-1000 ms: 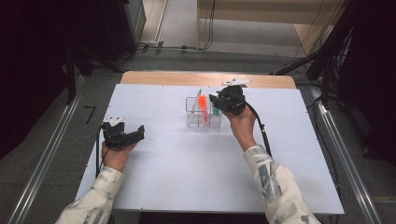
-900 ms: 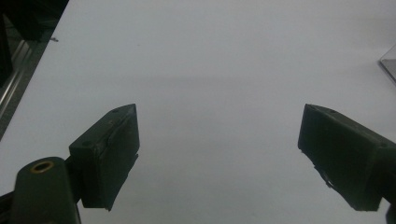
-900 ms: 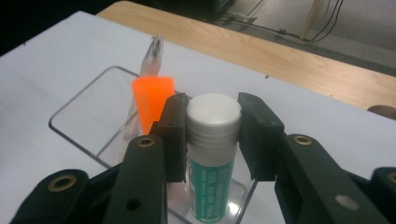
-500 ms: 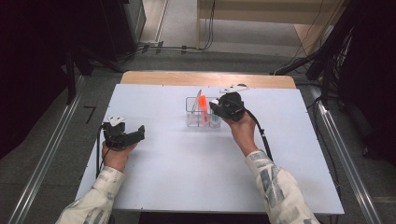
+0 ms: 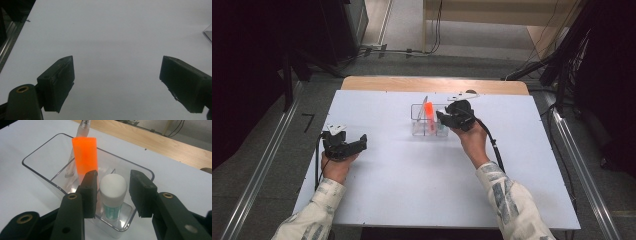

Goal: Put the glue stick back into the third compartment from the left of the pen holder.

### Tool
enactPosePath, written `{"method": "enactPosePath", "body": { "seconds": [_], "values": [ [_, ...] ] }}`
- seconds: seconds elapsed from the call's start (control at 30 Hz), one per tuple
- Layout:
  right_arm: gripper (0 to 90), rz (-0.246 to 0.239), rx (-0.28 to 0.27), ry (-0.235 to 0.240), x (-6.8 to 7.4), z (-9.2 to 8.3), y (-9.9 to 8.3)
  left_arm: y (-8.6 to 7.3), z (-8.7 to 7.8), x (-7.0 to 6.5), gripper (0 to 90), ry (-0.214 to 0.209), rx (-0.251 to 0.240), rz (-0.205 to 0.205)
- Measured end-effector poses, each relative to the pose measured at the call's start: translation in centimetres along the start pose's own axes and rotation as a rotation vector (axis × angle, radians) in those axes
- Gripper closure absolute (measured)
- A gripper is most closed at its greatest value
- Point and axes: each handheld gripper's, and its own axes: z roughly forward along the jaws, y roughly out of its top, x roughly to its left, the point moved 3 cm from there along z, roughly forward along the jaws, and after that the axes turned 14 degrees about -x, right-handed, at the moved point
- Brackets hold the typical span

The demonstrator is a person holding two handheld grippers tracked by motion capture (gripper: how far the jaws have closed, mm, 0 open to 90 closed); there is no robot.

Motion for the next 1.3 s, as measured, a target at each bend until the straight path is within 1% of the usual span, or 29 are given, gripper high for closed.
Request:
{"method": "enactPosePath", "body": {
  "seconds": [0.1, 0.23, 0.3, 0.4, 0.67, 0.7, 0.73, 0.77, 0.8, 0.83, 0.93, 1.0, 1.07, 1.3],
  "values": [
    [51.0, -0.001, -0.006, 0.002, 0.0, -0.4, 0.0, 0.0, 0.0, 0.0, 13.0, 0.001, -0.001, 0.002],
    [40.5, -0.018, -0.004, -0.009, -0.2, -0.9, -0.2, 0.0, 0.0, 0.0, 12.9, 0.003, -0.004, -0.001],
    [36.2, -0.017, -0.013, -0.014, -0.3, -1.3, -0.2, 0.0, 0.0, 0.0, 13.0, 0.005, -0.005, -0.001],
    [30.1, -0.004, -0.019, -0.011, -0.6, -1.8, -0.3, 0.0, 0.0, 0.0, 13.0, 0.003, 0.0, 0.003],
    [17.1, -0.004, -0.017, -0.002, -0.8, -2.7, -0.8, 0.0, 0.0, 0.1, 12.9, 0.008, -0.002, -0.001],
    [15.7, -0.012, -0.012, -0.005, -0.8, -2.8, -0.9, 0.0, 0.0, 0.1, 12.9, 0.008, -0.005, -0.001],
    [14.8, -0.028, -0.009, -0.006, -0.8, -2.9, -1.0, 0.0, 0.0, 0.1, 12.9, 0.008, -0.005, -0.001],
    [14.6, -0.037, -0.01, -0.02, -0.7, -3.0, -1.1, 0.0, -0.1, 0.1, 12.9, 0.008, -0.004, 0.0],
    [14.6, -0.045, -0.014, -0.017, -0.7, -3.1, -1.2, 0.0, -0.1, 0.1, 12.9, 0.007, -0.003, 0.001],
    [14.3, -0.041, -0.019, -0.009, -0.7, -3.3, -1.3, 0.0, -0.1, 0.0, 12.9, 0.008, -0.004, 0.001],
    [13.3, -0.042, -0.027, -0.014, -0.7, -3.6, -1.7, 0.0, -0.1, 0.1, 12.9, 0.008, -0.003, 0.002],
    [12.4, -0.043, -0.015, -0.023, -0.8, -3.7, -2.1, 0.1, -0.1, 0.1, 12.9, 0.008, -0.004, 0.002],
    [12.4, -0.035, -0.002, -0.022, -1.0, -3.8, -2.6, 0.1, -0.1, 0.1, 12.9, 0.009, -0.004, 0.002],
    [12.4, -0.02, 0.009, -0.028, -1.4, -4.4, -4.1, 0.1, -0.1, 0.1, 12.9, 0.012, -0.004, 0.004]
  ]
}}
